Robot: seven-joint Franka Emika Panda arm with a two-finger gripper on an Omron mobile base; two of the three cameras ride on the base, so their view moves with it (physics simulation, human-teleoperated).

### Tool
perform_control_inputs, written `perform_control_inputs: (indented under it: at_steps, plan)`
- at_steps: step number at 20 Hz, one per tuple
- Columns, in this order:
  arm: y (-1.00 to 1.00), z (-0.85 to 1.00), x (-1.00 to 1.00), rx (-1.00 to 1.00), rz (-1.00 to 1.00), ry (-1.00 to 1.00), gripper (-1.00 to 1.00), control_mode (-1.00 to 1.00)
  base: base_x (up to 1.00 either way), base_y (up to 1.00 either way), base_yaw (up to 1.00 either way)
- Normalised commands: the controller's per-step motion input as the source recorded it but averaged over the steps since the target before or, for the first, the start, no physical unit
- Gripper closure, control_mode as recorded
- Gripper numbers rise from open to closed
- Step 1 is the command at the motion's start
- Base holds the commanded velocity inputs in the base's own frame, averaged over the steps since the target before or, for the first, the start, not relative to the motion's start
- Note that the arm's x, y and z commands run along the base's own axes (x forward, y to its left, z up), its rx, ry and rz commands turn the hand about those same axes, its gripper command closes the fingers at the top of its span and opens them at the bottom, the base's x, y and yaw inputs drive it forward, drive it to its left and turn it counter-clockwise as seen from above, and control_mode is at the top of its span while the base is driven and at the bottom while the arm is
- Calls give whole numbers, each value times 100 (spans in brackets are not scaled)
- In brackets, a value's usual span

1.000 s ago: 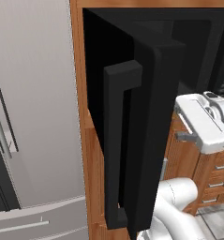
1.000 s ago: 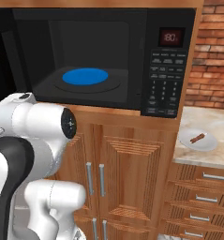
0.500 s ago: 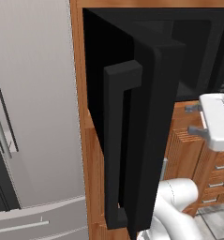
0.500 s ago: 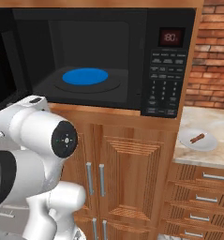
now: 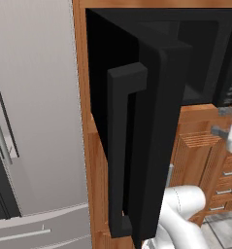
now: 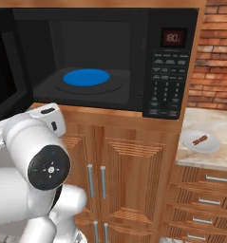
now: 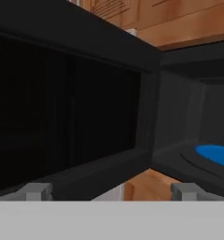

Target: Pick the kebab skewer from the counter and place it in the microwave. Then turn on the microwave.

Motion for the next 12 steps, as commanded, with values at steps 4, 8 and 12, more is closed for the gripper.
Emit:
perform_control_inputs:
  at_steps: [4, 8, 12]
  plan:
    - [-33, -4, -6, 0, -33, 0, -100, -100, 0, 0, 0]
    - [-8, 0, 0, 0, -37, 0, -100, -100, 0, 0, 0]
    - [-12, 0, 0, 0, -32, 1, -100, -100, 0, 0, 0]
